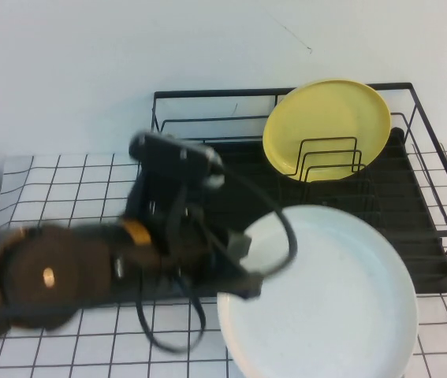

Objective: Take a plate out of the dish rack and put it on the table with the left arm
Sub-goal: Place the plate from the table

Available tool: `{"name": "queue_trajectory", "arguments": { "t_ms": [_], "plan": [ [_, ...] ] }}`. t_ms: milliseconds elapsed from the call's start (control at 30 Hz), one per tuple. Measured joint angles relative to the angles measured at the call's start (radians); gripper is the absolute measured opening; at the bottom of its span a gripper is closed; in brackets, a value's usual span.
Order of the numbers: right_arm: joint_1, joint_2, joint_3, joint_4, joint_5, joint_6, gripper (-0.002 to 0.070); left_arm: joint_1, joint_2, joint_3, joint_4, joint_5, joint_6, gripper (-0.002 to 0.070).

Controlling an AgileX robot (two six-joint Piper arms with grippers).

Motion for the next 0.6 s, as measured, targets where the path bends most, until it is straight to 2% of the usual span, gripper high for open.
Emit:
{"name": "queue_trajectory", "arguments": {
  "t_ms": [300,600],
  "plan": [
    [0.000,0.000,0.000,0.000,0.000,0.000,-0.0003,-0.171,-0.005,0.232,-0.088,-0.420,-0.002,0.0004],
    [0.000,0.000,0.000,0.000,0.000,0.000,-0.0003,-0.183,0.098,0.277,-0.165,-0.573,-0.030,0.0004]
  ]
}}
